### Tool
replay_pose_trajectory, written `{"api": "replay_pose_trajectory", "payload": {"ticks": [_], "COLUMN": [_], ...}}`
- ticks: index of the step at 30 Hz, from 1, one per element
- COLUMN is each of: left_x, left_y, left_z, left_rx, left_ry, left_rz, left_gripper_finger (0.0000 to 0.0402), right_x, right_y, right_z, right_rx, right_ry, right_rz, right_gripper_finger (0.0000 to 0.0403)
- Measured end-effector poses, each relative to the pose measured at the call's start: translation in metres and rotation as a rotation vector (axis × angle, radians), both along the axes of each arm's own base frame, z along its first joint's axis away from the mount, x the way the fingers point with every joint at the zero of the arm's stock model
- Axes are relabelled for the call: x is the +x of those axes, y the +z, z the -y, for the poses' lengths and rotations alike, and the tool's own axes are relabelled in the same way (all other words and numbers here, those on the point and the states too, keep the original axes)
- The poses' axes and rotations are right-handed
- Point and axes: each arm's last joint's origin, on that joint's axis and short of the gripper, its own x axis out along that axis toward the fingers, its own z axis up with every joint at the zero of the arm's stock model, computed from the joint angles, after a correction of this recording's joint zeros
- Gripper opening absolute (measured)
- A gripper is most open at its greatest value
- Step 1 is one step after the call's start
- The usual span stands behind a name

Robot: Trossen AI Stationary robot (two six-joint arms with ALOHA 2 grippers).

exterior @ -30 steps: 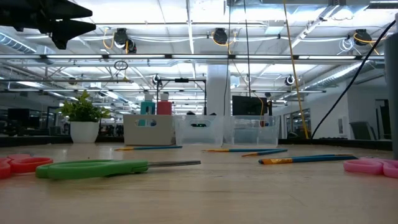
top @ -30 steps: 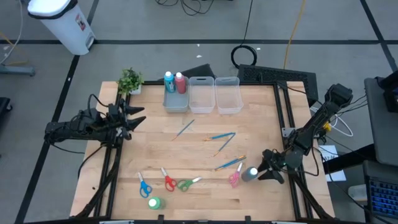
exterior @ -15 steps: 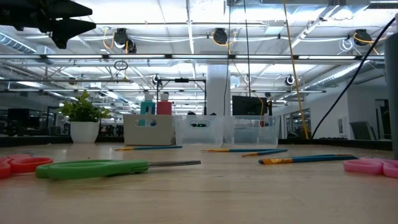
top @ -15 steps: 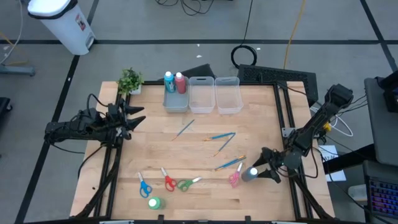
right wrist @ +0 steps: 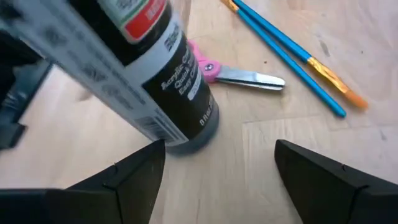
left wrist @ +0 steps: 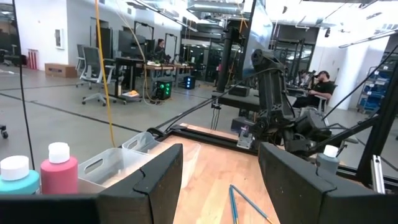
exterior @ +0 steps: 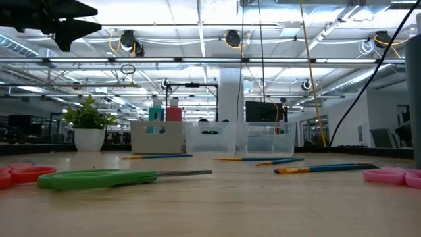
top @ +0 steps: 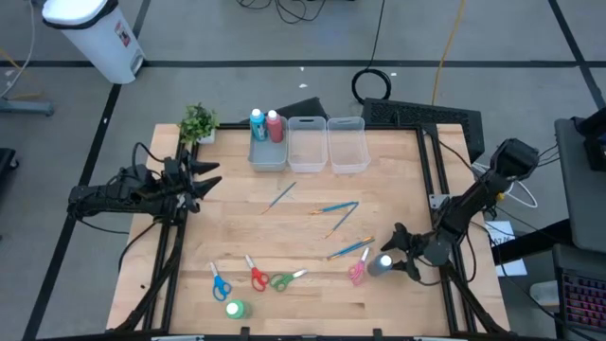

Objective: Pick & Place Paint Supplies
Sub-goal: Put the black paint bottles into the gray bin

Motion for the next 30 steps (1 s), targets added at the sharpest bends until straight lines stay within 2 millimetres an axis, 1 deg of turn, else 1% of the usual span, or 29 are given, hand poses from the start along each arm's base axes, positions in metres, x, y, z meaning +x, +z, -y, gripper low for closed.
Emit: {"api": "replay_pose_trajectory", "payload": {"ticks": [4,10,14,19,23,25,30], "left_x": [0.0,0.0,0.0,0.0,0.0,0.0,0.0], "left_y": [0.001,0.002,0.002,0.002,0.002,0.002,0.002], "left_z": [0.0,0.0,0.0,0.0,0.0,0.0,0.0], "left_rx": [0.002,0.004,0.0,0.0,0.001,0.004,0.003], "left_ry": [0.001,0.001,0.0,0.0,0.0,0.001,0.001], "left_rz": [0.012,0.016,0.017,0.017,0.016,0.016,0.022], "left_gripper_finger": [0.0218,0.0218,0.0218,0.0218,0.0218,0.0218,0.0218], "right_x": [0.008,0.012,0.014,0.019,0.026,0.028,0.029], "right_y": [0.003,-0.002,-0.004,-0.005,-0.006,-0.007,-0.006], "right_z": [-0.01,-0.016,-0.018,-0.024,-0.031,-0.033,-0.033], "right_rx": [0.045,0.105,0.104,0.043,-0.063,-0.1,-0.116], "right_ry": [0.007,-0.01,0.003,0.038,0.071,0.087,0.091], "right_rz": [0.037,0.046,0.069,0.113,0.138,0.145,0.15], "right_gripper_finger": [0.0296,0.0306,0.0312,0.0312,0.0305,0.0299,0.0272]}}
